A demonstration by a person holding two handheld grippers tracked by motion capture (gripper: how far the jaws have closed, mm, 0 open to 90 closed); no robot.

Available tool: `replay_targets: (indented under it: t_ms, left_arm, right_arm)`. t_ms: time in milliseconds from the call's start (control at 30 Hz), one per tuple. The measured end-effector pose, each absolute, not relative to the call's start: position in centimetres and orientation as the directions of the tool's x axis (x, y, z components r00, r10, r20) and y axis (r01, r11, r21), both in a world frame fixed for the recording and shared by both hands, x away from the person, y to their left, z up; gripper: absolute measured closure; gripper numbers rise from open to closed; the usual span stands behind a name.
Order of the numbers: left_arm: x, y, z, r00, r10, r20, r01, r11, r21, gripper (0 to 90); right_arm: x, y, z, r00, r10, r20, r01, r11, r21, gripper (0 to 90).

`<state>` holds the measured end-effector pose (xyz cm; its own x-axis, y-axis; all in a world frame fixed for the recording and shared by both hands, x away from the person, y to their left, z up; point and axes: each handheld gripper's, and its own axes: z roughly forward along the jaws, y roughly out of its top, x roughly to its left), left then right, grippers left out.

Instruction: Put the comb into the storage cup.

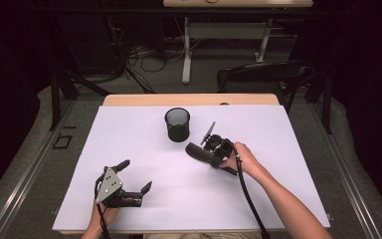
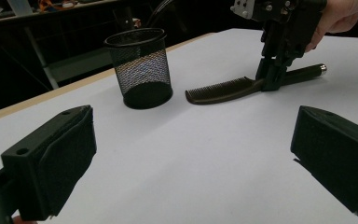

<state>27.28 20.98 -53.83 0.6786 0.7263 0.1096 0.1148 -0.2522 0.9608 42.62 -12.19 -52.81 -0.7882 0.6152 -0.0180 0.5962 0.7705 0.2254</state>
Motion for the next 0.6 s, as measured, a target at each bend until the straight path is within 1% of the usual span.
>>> replay_targets:
  t_ms: [600]
  left_arm:
    - [27.3,21.0,-53.8,0.677,0.728,0.111,0.117,-0.255,0.960,0.1]
  right_arm:
    - [41.8,-13.3,-51.8,-0.780,0.626,-0.002,0.596,0.744,0.302,72.0]
